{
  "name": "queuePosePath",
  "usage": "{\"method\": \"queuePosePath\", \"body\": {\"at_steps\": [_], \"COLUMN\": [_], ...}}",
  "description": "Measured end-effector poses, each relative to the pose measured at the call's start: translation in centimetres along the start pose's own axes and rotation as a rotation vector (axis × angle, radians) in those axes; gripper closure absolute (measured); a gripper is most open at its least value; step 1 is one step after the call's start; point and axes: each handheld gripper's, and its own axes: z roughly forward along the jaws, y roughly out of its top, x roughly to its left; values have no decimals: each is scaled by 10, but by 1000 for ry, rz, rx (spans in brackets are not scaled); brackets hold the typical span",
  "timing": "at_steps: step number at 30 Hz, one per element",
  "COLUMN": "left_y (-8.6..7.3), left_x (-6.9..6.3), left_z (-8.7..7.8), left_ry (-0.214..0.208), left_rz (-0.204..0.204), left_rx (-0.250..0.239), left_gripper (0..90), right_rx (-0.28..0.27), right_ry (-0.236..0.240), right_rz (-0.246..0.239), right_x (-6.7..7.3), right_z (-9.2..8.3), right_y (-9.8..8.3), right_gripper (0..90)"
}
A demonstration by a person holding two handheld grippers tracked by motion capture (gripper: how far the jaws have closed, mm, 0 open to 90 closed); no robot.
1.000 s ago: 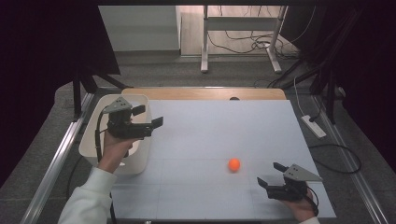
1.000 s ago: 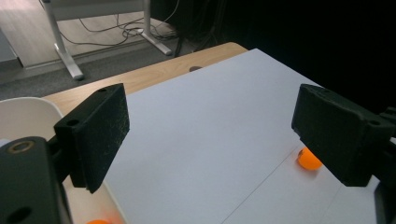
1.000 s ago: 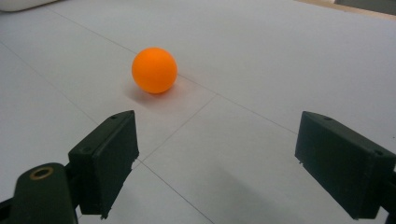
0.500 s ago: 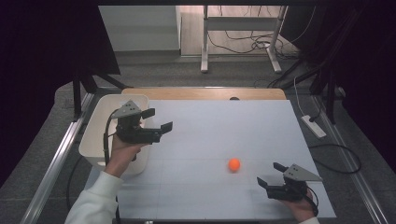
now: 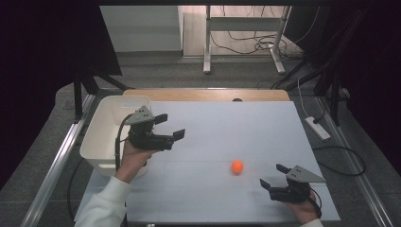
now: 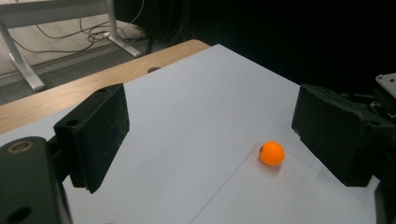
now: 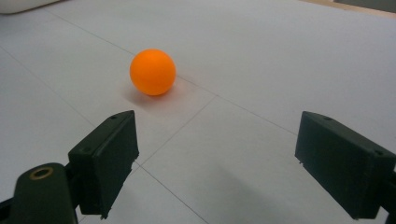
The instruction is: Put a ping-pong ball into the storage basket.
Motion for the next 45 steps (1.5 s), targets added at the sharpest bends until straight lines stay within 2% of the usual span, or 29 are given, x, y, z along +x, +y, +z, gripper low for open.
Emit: {"method": "queuePosePath", "body": {"at_steps": [10,20,33,38,45], "left_y": [-3,-5,-9,-12,-18], "left_x": [-10,-23,-31,-35,-37], "left_z": [14,32,47,56,65], "left_ry": [-17,-62,-98,-109,-124], "left_rz": [12,36,40,52,47], "left_rx": [17,45,62,84,104], "left_gripper": [123,123,123,123,123], "right_rx": [-8,-6,-8,-5,-6], "right_ry": [8,16,11,9,8], "right_rz": [-1,-10,-11,-13,-14], "right_x": [0,1,1,1,0], "right_z": [-2,-1,-3,-3,-3], "right_y": [0,0,0,0,-1], "right_gripper": [131,131,132,132,132]}}
